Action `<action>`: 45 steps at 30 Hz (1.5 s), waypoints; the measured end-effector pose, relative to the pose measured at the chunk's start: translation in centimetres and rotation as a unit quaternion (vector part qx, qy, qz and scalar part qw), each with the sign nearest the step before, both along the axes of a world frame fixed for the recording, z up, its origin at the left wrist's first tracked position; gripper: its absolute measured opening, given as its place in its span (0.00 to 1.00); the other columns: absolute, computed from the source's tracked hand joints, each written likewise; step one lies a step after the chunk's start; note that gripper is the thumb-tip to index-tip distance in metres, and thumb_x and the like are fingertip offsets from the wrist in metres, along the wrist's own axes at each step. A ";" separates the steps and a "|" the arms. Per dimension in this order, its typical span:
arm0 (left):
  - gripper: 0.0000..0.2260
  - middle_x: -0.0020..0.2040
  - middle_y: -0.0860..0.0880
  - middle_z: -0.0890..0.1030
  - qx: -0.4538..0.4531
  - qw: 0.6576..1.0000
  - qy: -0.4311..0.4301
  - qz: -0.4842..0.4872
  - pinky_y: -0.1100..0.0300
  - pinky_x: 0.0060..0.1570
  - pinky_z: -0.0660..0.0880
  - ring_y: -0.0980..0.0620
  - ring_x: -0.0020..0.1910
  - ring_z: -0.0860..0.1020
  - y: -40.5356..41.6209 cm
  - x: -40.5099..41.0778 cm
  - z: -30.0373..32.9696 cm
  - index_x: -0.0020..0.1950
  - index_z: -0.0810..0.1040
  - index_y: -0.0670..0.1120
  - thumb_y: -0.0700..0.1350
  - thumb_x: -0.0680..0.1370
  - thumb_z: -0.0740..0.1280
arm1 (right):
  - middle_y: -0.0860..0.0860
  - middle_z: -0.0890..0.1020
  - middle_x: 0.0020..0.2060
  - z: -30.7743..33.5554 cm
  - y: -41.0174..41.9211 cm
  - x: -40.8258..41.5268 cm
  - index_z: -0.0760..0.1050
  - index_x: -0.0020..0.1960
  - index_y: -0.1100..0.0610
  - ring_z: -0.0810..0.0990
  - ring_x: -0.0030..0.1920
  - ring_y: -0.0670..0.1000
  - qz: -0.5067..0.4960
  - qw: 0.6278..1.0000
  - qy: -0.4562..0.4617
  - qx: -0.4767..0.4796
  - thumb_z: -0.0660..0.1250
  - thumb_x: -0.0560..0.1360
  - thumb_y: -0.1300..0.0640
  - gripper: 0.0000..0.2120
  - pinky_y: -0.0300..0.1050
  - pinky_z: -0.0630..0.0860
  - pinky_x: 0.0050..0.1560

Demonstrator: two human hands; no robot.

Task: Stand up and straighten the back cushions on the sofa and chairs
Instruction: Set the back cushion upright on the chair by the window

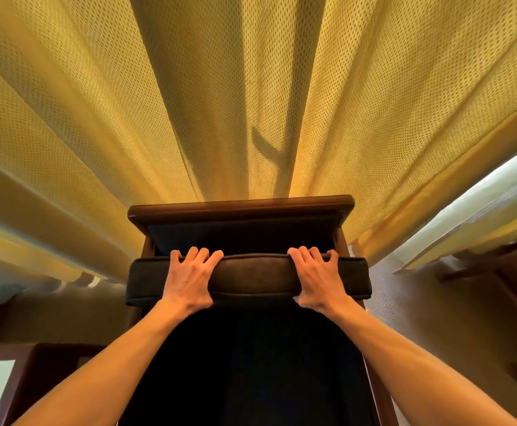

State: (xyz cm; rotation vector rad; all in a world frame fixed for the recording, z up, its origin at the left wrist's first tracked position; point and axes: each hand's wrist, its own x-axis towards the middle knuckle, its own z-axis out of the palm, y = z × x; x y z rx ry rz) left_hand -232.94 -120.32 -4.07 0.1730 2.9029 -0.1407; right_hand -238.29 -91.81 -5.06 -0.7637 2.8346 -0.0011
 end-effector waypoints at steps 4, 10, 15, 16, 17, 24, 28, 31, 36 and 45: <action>0.45 0.56 0.48 0.78 0.009 1.000 0.008 0.013 0.42 0.54 0.70 0.45 0.54 0.75 -1.5 1.0 -2.6 0.70 0.70 0.51 0.64 0.55 0.74 | 0.51 0.74 0.62 -2.0 -1.4 0.5 0.61 0.69 0.50 0.73 0.62 0.56 0.007 1.000 0.014 -0.004 0.76 0.57 0.40 0.46 0.68 0.62 0.64; 0.49 0.68 0.47 0.70 0.000 0.999 -0.022 0.031 0.36 0.68 0.58 0.44 0.68 0.67 -1.4 -0.4 -3.1 0.77 0.59 0.51 0.63 0.61 0.74 | 0.53 0.70 0.66 -2.8 -2.2 -0.8 0.60 0.72 0.50 0.67 0.69 0.59 -0.020 0.999 0.028 -0.003 0.75 0.55 0.36 0.51 0.73 0.49 0.70; 0.47 0.73 0.48 0.69 -0.017 0.998 0.012 0.058 0.33 0.70 0.56 0.45 0.73 0.65 -1.2 -2.7 -2.0 0.78 0.59 0.52 0.54 0.63 0.78 | 0.57 0.64 0.72 -2.6 -2.8 -3.9 0.53 0.77 0.45 0.58 0.75 0.61 -0.064 0.997 0.028 0.011 0.75 0.57 0.35 0.55 0.73 0.43 0.72; 0.45 0.72 0.48 0.70 -0.010 0.997 0.028 0.073 0.34 0.69 0.58 0.45 0.72 0.66 -1.0 -2.8 -1.9 0.77 0.61 0.53 0.52 0.64 0.78 | 0.56 0.62 0.73 -2.5 -2.9 -4.7 0.51 0.77 0.44 0.56 0.75 0.60 -0.080 0.997 0.018 0.014 0.75 0.58 0.35 0.55 0.73 0.43 0.72; 0.42 0.72 0.48 0.71 0.003 0.995 0.043 0.088 0.36 0.69 0.61 0.45 0.71 0.68 -0.9 -2.7 -2.0 0.76 0.64 0.52 0.51 0.65 0.78 | 0.56 0.60 0.74 -2.4 -3.1 -5.5 0.49 0.78 0.43 0.54 0.76 0.60 -0.095 0.995 0.008 0.017 0.75 0.59 0.35 0.55 0.73 0.44 0.71; 0.33 0.77 0.48 0.64 0.112 0.987 0.056 0.103 0.41 0.74 0.55 0.43 0.77 0.60 -1.3 -1.1 -4.0 0.78 0.59 0.52 0.47 0.76 0.70 | 0.57 0.49 0.79 -2.3 -4.6 -5.6 0.42 0.78 0.43 0.41 0.78 0.60 -0.156 0.987 -0.026 0.039 0.76 0.64 0.38 0.56 0.76 0.41 0.69; 0.33 0.80 0.49 0.51 0.155 0.981 0.044 0.107 0.46 0.75 0.41 0.45 0.79 0.47 -0.3 -1.2 -3.7 0.80 0.49 0.52 0.45 0.79 0.63 | 0.58 0.41 0.79 -2.7 -7.4 -2.0 0.41 0.80 0.51 0.37 0.78 0.62 -0.087 0.995 0.020 -0.034 0.75 0.64 0.63 0.57 0.77 0.43 0.70; 0.41 0.80 0.47 0.42 0.169 0.982 0.038 0.080 0.49 0.75 0.36 0.48 0.78 0.38 1.9 -1.8 -3.7 0.79 0.41 0.49 0.38 0.75 0.65 | 0.52 0.38 0.79 -3.8 -9.2 0.0 0.40 0.80 0.52 0.34 0.78 0.58 0.008 0.995 0.004 -0.098 0.73 0.64 0.67 0.56 0.69 0.37 0.72; 0.50 0.77 0.49 0.32 0.131 0.989 0.019 0.070 0.49 0.76 0.36 0.49 0.77 0.34 3.5 -2.6 -4.5 0.78 0.34 0.47 0.40 0.71 0.71 | 0.49 0.41 0.79 -4.3 -9.2 -1.1 0.40 0.80 0.52 0.36 0.78 0.50 0.002 0.998 -0.020 -0.064 0.75 0.67 0.58 0.55 0.59 0.33 0.74; 0.53 0.80 0.51 0.38 0.091 0.990 -0.010 0.107 0.53 0.76 0.39 0.53 0.78 0.37 -4.0 -1.7 -4.4 0.79 0.36 0.49 0.42 0.66 0.71 | 0.52 0.42 0.80 -4.2 -3.5 -2.3 0.43 0.80 0.53 0.38 0.79 0.52 -0.090 0.995 0.009 -0.037 0.72 0.61 0.52 0.56 0.53 0.40 0.77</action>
